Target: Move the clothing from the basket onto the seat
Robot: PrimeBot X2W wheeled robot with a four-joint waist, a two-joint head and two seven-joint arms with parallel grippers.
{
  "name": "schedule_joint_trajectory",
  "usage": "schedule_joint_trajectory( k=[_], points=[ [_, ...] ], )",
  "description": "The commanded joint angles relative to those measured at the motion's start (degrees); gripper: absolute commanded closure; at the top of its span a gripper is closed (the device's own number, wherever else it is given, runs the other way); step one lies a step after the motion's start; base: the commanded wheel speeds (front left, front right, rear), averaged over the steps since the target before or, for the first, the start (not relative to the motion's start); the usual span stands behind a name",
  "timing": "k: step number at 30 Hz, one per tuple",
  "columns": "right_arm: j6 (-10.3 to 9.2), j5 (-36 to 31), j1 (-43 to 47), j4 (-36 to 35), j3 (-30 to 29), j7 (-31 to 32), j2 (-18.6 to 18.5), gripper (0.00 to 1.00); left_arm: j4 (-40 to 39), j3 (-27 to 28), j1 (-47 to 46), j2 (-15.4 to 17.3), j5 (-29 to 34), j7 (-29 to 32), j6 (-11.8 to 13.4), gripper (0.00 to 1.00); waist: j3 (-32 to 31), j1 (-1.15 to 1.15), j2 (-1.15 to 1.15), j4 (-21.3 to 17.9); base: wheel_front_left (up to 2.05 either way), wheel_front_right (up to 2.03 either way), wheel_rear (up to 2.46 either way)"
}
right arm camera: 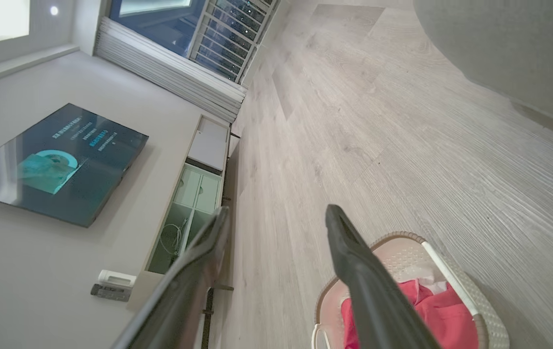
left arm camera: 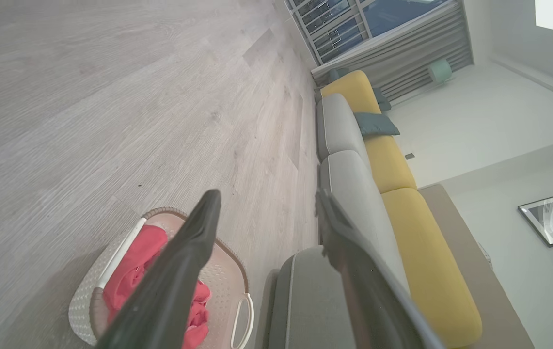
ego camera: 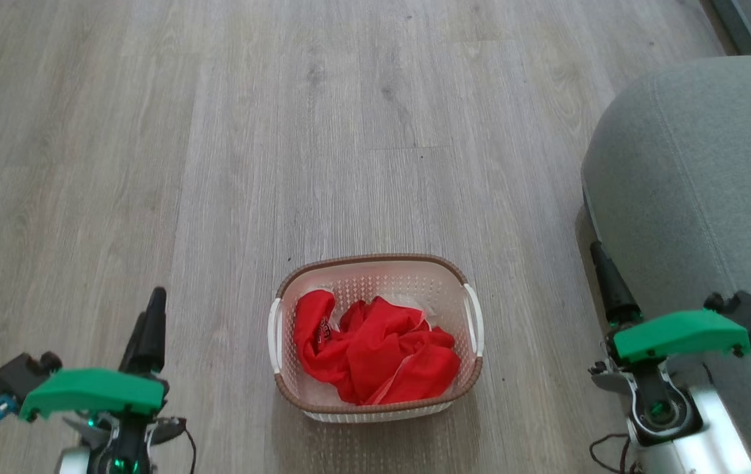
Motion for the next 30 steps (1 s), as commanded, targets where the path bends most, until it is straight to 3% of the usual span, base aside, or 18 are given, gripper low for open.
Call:
schedule_joint_trajectory(
  k=[1,30],
  points=[
    [0.01,-2.02,-3.92,-2.19,0.80,-0.77,-0.72,0.00,-2.29,1.26,-3.88,0.94,2.09,-0.93,-0.05,0.00,0.06,0.00,0.00,-0.04,0.00,0.00,0.00],
    [0.01,-21.78,-10.28,-4.69,5.18,-5.67,-1.12,0.00,-4.62,2.34,-8.85,1.33,20.48,-5.79,-0.07,0.00,1.31,0.00,0.00,-0.60,0.00,0.00,0.00]
  ],
)
